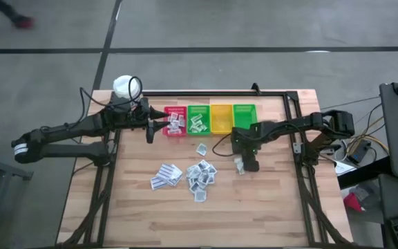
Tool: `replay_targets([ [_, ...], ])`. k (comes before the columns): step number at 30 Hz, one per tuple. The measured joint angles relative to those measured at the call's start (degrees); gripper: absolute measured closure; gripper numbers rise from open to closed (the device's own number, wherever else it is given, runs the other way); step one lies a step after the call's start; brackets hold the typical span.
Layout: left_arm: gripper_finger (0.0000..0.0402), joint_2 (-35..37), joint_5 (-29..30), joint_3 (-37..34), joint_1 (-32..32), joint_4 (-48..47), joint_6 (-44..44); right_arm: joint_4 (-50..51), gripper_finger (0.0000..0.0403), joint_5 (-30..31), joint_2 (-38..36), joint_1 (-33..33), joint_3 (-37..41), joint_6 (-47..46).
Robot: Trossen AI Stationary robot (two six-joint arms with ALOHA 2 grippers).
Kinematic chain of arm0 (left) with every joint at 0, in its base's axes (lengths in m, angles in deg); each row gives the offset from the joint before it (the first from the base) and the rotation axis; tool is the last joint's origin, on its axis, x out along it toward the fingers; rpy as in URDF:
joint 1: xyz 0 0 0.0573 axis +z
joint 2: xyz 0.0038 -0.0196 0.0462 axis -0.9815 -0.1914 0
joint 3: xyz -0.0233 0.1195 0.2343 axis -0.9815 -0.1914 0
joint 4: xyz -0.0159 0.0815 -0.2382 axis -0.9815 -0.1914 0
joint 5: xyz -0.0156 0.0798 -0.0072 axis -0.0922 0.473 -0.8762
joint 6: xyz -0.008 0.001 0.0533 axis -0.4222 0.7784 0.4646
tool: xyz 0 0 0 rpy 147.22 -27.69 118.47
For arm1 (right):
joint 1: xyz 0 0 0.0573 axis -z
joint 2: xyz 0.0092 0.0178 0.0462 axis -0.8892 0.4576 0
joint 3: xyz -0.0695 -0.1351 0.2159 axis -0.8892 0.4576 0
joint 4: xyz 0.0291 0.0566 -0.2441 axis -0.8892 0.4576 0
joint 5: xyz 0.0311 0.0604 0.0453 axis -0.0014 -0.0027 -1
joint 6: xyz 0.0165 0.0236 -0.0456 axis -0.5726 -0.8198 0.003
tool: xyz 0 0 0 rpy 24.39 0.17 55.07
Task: Pick & Place First Aid Supplies
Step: Put the green bandage into the left green bin
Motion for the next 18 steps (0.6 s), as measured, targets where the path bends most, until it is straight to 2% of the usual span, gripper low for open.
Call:
replay_targets([
  [9, 0.0227, 0.0, 0.0, 0.0, 0.0, 0.0, 0.0, -0.2, 0.0286, -1.2, 0.0, 0.0, 0.0, 0.0],
  [18, 0.0227, 0.0, 0.0, 0.0, 0.0, 0.0, 0.0, -0.4, 0.0305, -1.2, 0.0, 0.0, 0.0, -0.2],
])
